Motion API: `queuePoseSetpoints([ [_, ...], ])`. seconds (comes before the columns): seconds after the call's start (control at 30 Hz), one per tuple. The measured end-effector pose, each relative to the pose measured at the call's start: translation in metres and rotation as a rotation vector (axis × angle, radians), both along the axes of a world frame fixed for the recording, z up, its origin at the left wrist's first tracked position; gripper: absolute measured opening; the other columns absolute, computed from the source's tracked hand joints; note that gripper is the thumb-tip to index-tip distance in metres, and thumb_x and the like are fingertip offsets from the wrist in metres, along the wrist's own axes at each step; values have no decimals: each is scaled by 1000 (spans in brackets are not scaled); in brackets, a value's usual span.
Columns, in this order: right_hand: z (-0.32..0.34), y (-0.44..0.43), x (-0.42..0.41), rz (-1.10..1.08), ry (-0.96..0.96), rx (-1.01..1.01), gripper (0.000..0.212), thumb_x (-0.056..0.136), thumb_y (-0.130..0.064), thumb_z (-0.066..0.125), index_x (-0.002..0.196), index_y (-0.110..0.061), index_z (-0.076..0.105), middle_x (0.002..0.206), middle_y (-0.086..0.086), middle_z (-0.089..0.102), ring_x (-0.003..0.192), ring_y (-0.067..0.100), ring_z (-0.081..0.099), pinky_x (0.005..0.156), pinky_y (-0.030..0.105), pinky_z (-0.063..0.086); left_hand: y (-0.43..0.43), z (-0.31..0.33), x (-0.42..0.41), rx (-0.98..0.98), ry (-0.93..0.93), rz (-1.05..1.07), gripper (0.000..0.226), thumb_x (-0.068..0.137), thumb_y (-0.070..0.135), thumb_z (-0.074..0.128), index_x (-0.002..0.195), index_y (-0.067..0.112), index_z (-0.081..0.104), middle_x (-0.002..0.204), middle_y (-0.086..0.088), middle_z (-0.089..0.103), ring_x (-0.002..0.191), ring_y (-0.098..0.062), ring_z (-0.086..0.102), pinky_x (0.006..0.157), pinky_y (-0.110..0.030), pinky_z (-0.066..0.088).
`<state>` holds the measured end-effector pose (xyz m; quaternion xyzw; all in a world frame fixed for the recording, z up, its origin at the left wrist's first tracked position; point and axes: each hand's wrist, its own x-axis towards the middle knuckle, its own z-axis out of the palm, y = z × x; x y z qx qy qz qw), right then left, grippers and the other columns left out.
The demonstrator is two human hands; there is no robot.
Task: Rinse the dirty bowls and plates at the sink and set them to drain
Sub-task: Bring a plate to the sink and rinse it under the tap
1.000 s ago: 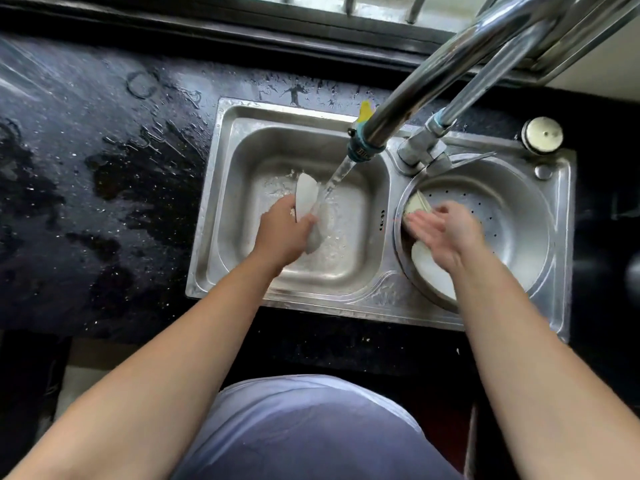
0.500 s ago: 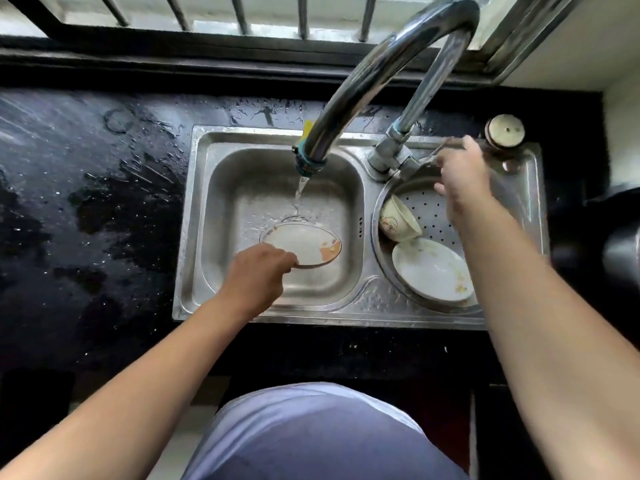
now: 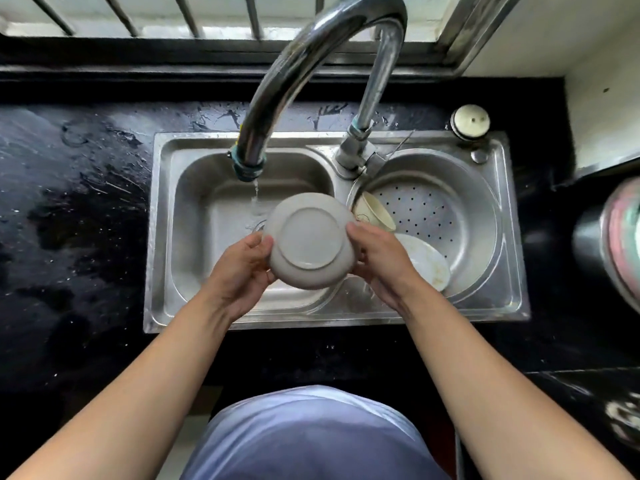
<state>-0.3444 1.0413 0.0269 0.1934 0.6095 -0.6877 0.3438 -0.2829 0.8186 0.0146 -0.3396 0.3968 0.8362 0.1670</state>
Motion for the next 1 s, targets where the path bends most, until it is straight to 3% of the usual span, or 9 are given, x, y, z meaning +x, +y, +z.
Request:
queuePoseSetpoints([
  [0.13,16,12,-10,-44,-58,-137,29,101,-36,57,111,-12,70,90,10,75,74,22,72,62,37,62,25,-1,-6,398,-182,157,37,104,2,39,104,-6,75,104,-19,79,89,-28,79,73,-40,66],
  [0.27,20,42,-20,392,513,420,71,93,-13,65,153,-39,38,144,0,53,115,12,64,97,28,53,52,-3,-6,564,-297,139,26,101,-2,36,115,-4,58,78,-21,74,61,-29,76,52,-31,63],
  [0.33,22,51,-27,580,761,587,72,88,-9,70,149,-40,47,159,2,36,141,19,44,114,30,37,63,-4,-7,557,-303,51,29,93,-4,45,117,-6,61,81,-24,75,62,-32,76,49,-34,63],
  [0.4,22,59,-34,659,908,638,55,82,3,67,127,-28,71,149,7,54,137,28,50,114,40,39,74,-8,-9,571,-301,-37,35,80,-6,62,114,-8,65,83,-24,75,61,-32,76,46,-33,61],
  [0.5,29,80,-40,731,838,746,49,76,-7,50,110,-31,76,106,2,78,103,33,68,87,46,55,85,-18,-17,546,-298,-157,35,85,4,69,119,-1,63,84,-15,69,52,-18,65,41,-25,57],
  [0.67,11,136,-53,600,655,1042,31,86,-27,44,101,-20,70,92,16,73,90,42,63,67,39,44,112,-27,-37,136,-312,-318,40,108,38,47,121,5,66,115,-23,76,59,-20,70,51,-27,60],
  [0.8,-14,176,-71,379,463,1139,21,100,-29,50,102,-18,68,94,16,72,83,37,58,69,38,46,135,-40,-32,-493,-189,-470,23,102,19,56,105,4,73,98,-18,76,62,-22,68,60,-34,58],
  [0.9,-33,190,-98,342,470,1218,20,99,-23,49,98,-14,66,86,15,66,69,30,44,62,32,35,146,-55,-11,-1043,15,-709,16,99,19,60,99,12,74,98,-9,78,89,-26,71,79,-33,52],
  [1.0,-50,189,-133,402,489,1263,16,98,-21,47,92,-16,62,72,7,54,64,30,42,59,31,35,155,-69,10,-1275,231,-860,16,97,31,62,109,21,62,108,-4,62,98,-26,62,82,-38,50],
])
